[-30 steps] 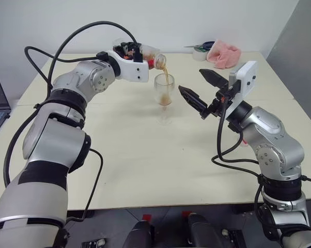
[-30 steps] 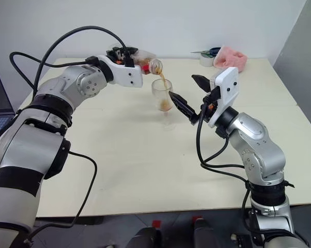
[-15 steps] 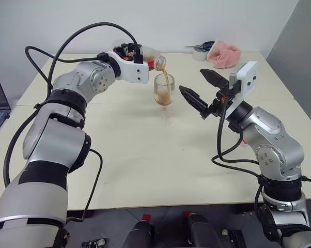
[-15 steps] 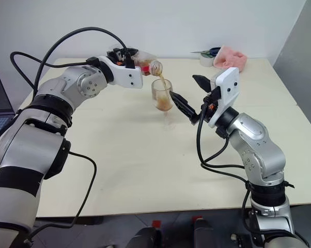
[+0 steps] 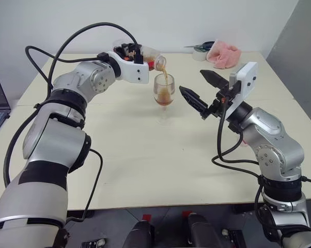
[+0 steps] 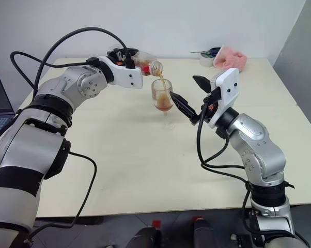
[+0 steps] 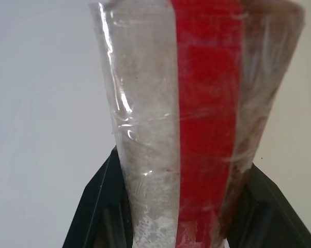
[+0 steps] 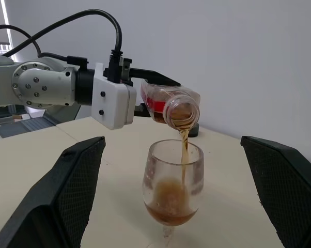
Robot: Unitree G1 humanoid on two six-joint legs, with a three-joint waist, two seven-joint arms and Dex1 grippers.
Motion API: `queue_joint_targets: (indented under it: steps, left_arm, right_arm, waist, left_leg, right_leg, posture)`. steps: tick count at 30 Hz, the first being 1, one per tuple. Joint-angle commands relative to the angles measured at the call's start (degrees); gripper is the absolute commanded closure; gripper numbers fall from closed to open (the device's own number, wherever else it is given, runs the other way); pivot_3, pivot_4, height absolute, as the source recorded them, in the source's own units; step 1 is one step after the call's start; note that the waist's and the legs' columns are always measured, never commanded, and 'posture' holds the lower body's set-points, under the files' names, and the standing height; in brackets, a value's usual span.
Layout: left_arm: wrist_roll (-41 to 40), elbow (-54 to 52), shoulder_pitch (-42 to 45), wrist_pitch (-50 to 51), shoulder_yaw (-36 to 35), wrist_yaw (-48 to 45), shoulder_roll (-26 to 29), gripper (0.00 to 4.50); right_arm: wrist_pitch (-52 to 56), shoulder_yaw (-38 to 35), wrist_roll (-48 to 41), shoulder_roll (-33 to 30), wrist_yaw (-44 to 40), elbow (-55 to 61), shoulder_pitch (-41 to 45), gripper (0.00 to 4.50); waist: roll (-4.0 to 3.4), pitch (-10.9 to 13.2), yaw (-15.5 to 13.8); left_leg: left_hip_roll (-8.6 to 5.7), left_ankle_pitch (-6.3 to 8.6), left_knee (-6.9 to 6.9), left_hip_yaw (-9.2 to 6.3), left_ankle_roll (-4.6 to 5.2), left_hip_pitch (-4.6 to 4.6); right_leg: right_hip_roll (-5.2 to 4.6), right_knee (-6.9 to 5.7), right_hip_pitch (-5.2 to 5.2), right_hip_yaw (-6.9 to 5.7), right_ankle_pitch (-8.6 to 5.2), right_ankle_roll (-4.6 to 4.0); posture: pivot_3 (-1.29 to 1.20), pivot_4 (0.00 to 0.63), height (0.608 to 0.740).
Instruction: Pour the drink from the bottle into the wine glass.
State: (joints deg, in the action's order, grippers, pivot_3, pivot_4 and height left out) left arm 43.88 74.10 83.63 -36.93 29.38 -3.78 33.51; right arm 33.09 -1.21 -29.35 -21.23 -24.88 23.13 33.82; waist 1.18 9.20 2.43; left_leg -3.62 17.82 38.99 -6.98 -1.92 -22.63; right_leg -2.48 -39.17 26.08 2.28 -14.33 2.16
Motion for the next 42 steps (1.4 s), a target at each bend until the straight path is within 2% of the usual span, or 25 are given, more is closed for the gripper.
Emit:
queue_joint_targets:
  steps: [1,42]
  left_arm:
    - [-0.1,-0.7,3.0,-0.4,-0.2,1.4,0.9,2.79]
    - [-0.6,-0.9,2.2,-1.1,-0.5,1.0,1.0,2.79]
  right_arm:
    - [-0.9,-1.2,-0.6,0.0,0.0,2.6,0.2,0.00]
    - [-0.6,-0.9,-0.6,-0.3,-0.3,3.3,-0.1,0.00]
  waist:
    - [0.00,0.0,0.0]
    - [0.00,0.0,0.4]
  left_leg:
    - [0.00,0.00,0.00,0.00,0.00,0.00]
    - [-0.01,0.00,0.07,0.04,0.00,0.02]
  right_leg:
    - [0.00,0.00,0.00,0.00,0.00,0.00]
    - [0.00,-0.24,0.03,0.03,0.00,0.00]
  posture:
    - [0.00,0.150,0.740]
    - [0.00,0.150,0.740]
